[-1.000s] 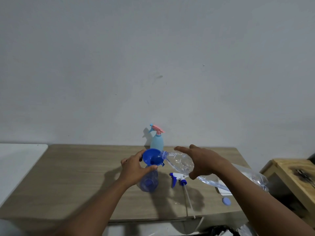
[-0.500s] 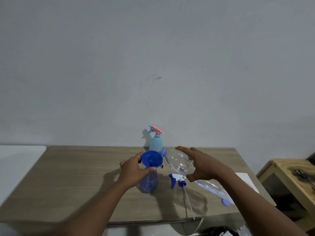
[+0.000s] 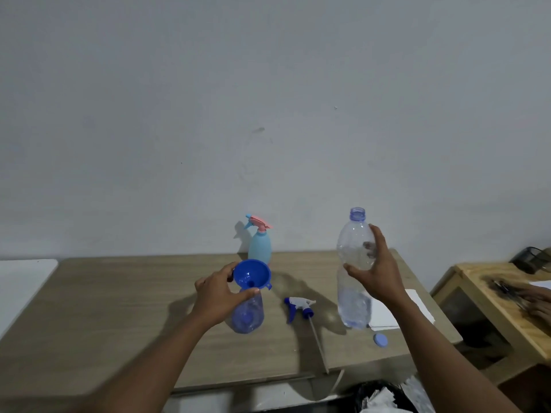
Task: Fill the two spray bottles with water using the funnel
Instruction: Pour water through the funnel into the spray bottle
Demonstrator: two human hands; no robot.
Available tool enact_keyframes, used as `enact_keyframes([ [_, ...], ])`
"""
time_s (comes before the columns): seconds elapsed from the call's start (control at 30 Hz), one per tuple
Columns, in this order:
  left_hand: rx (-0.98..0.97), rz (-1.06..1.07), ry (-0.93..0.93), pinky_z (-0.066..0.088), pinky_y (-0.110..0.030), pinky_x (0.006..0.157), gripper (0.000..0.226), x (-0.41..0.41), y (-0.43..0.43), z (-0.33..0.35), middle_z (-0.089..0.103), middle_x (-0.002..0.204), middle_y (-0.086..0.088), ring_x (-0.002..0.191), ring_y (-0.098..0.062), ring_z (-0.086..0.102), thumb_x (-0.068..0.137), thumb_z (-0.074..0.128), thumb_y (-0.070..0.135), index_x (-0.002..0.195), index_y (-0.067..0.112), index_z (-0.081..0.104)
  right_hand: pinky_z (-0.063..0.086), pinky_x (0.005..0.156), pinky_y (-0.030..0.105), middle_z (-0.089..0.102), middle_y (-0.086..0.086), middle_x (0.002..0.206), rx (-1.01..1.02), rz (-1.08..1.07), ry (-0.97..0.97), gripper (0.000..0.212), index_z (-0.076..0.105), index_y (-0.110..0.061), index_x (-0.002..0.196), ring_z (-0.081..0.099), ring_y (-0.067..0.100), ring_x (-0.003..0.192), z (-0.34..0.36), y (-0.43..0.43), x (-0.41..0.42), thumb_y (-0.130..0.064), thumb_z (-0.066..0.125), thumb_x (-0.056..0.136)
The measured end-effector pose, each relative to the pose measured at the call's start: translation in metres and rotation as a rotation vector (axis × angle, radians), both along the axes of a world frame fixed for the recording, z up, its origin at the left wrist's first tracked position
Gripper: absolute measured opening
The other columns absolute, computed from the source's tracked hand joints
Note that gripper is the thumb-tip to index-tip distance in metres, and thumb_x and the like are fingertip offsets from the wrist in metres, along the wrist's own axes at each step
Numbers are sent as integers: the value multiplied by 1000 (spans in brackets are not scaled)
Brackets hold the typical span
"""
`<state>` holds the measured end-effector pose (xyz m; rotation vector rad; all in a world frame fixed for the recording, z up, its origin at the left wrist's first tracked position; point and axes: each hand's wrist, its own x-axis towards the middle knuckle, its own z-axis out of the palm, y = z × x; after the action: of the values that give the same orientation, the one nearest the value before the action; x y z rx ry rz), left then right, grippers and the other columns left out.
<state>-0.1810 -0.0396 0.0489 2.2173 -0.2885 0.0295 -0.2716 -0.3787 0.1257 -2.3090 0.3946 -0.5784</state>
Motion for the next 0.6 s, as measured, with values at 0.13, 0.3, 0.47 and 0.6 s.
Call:
enact_keyframes([
  [0.13, 12, 14, -3, 36, -38, 107, 67, -2, -2, 2, 69, 91, 24, 93, 3, 62, 59, 84, 62, 119, 42, 59, 47, 85, 34, 51, 6, 130, 93, -74, -57, 105, 26, -28, 151, 57, 24, 105, -17, -5, -2, -13, 89, 68],
  [0.3, 32, 15, -13, 36, -39, 107, 64, -3, -1, 4, 68, 90, 25, 92, 5, 61, 60, 84, 61, 116, 44, 58, 50, 92, 40, 50, 7, 132, 156, -126, -64, 107, 25, -25, 153, 56, 25, 110, -32, -8, -2, -12, 90, 68],
  [0.47, 46, 13, -11, 33, -35, 104, 69, -1, 0, 4, 69, 95, 22, 93, 2, 62, 61, 82, 64, 122, 41, 58, 51, 97, 46, 48, 9, 135, 184, -143, -77, 109, 26, -24, 152, 56, 27, 116, -39, -11, -3, -10, 91, 67],
  [0.6, 33, 3, 7, 35, -40, 108, 72, -1, 1, 2, 69, 96, 22, 94, 1, 62, 59, 81, 67, 122, 41, 57, 51, 97, 45, 47, 7, 136, 191, -149, -65, 112, 22, -28, 154, 55, 26, 119, -41, -9, -4, -10, 91, 67],
])
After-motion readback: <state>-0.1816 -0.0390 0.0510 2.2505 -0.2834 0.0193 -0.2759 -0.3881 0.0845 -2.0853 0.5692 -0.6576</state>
